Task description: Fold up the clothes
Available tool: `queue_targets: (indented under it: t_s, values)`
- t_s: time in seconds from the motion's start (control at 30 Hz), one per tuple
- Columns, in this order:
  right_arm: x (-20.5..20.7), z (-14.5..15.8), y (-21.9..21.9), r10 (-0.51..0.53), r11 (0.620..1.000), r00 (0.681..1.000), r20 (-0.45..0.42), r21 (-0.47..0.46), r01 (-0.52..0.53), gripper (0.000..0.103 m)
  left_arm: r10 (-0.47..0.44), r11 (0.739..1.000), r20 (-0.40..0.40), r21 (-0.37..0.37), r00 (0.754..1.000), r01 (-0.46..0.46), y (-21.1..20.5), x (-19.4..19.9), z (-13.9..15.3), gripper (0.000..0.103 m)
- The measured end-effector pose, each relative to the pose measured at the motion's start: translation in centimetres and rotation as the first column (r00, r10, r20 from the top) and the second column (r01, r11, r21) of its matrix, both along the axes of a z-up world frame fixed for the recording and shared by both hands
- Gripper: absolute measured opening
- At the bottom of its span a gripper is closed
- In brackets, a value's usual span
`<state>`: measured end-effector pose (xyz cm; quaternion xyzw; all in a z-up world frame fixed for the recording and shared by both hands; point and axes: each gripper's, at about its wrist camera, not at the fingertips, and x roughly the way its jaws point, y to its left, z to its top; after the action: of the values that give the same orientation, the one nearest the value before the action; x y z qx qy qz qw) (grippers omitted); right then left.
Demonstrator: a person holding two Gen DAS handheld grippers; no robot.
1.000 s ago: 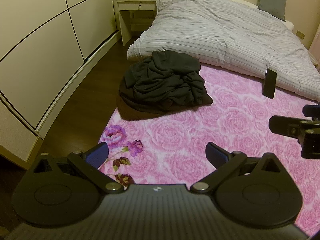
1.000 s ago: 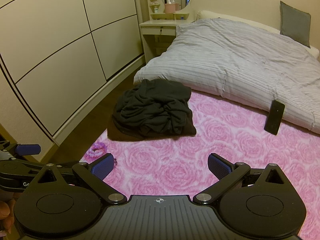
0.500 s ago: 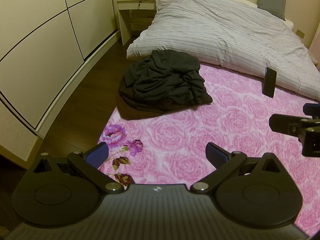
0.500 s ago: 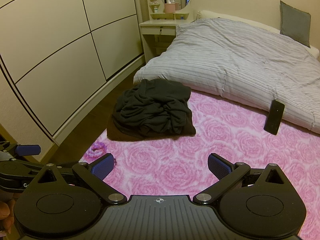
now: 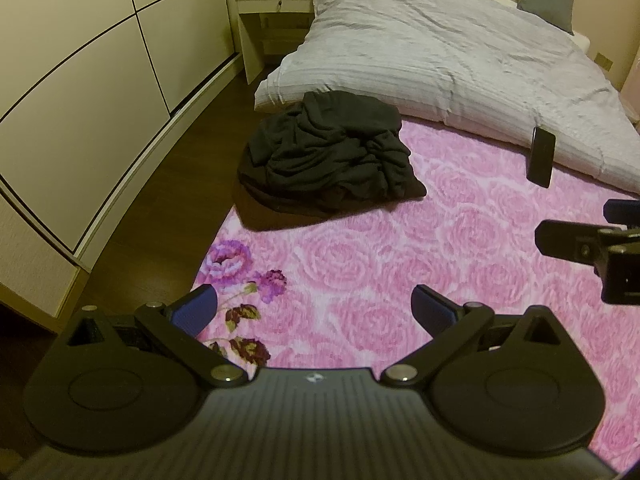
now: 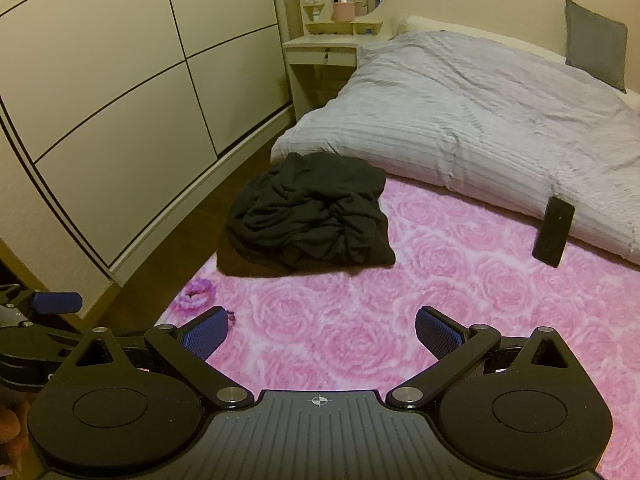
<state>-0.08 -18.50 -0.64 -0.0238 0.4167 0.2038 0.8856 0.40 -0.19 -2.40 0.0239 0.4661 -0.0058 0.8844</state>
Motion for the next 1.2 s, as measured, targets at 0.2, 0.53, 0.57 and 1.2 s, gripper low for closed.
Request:
queue_targets:
  t_s: [0.2, 0.53, 0.57, 1.2]
  values:
    - [0.2, -0.4, -0.4, 0.02, 1.0, 1.0, -0.006, 0.013, -0.02, 0.102, 0.01, 1.0, -0.008, 0.015, 1.0, -0.01, -0.6, -0.2, -0.1, 0.102]
    - [0.3, -0.9, -1.9, 0.051, 0.998, 0.999, -0.016, 0.035, -0.05, 0.102, 0.038, 0.998, -0.016, 0.043, 0.999, -0.037, -1.7, -1.5, 0.0, 0.102]
    - [0.3, -0.9, -2.1, 0.055, 0.998, 0.998, -0.017, 0.038, -0.054, 0.102, 0.043, 0.998, -0.018, 0.046, 0.999, -0.042, -1.8, -1.8, 0.0, 0.102]
    - [6.9, -6.9, -0.2, 0.084, 0.996, 0.994, -0.065, -0.014, -0.085, 0.102, -0.103, 0.989, -0.032, 0.101, 0.994, 0.106, 0.9, 4.3, -5.2, 0.102]
